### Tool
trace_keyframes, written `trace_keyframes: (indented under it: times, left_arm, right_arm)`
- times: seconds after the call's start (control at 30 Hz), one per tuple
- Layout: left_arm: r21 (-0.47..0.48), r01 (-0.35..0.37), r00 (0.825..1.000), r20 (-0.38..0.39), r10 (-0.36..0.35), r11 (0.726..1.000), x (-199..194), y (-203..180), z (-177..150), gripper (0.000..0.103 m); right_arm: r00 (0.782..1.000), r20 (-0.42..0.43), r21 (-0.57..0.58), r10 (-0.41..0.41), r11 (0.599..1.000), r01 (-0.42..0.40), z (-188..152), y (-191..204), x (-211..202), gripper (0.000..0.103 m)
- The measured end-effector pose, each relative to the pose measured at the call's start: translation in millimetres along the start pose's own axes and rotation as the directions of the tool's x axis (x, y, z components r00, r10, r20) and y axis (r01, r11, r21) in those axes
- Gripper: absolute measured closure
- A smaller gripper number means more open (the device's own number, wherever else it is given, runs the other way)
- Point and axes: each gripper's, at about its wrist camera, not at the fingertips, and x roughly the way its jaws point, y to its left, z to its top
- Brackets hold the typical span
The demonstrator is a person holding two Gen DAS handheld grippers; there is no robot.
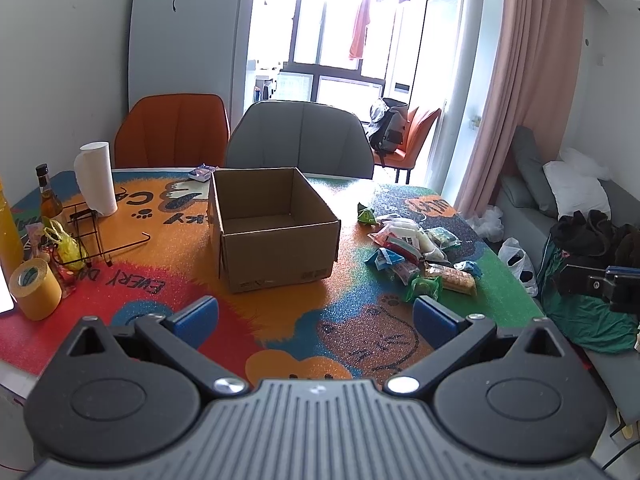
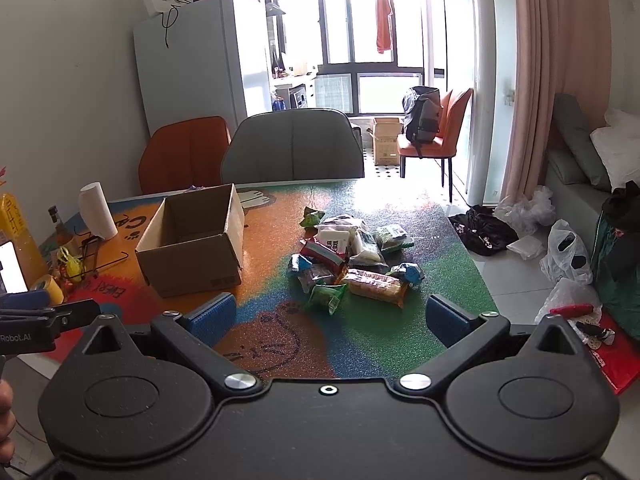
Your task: Organize snacks
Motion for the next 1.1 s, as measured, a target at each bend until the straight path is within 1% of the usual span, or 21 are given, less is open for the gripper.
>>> trace_keyframes:
  times: [0.27, 0.43, 0.57, 0.8, 1.1]
  left_arm:
    - [0.008, 0.007, 1.000, 0.001, -0.007, 1.000, 2.3, -2.1, 0.2, 0.000]
    - [0.014, 0.020, 1.000, -0.014, -0.020, 1.000, 15.5, -8.2, 2.0, 0.000]
    - [0.012, 0.043, 0.999, -0.032, -0.043, 0.999, 33.8, -15.5, 6.0, 0.000]
    - [0.020, 0.079, 0.995, -0.070, -0.077, 0.997, 70.8, -31.0, 14.2, 0.000]
    - [0.013, 0.108, 0.988, -0.113, -0.105, 0.994, 112.7, -49.7, 23.9, 0.000]
  right_arm:
    - [1.000, -0.011, -0.003, 0.008, 1.000, -0.008, -1.5, -0.9, 5.0, 0.000]
    - [1.000, -0.015, -0.024, 0.021, 0.999, -0.021, -1.1, -1.7, 13.1, 0.000]
    - [0.999, -0.033, -0.038, 0.022, 0.999, -0.023, -1.0, -6.5, 26.4, 0.000]
    - [0.998, -0.059, -0.004, 0.023, 1.000, -0.023, 1.1, -32.3, 53.7, 0.000]
    - [0.995, -0.076, 0.049, 0.069, 0.997, -0.066, 3.3, -63.2, 80.3, 0.000]
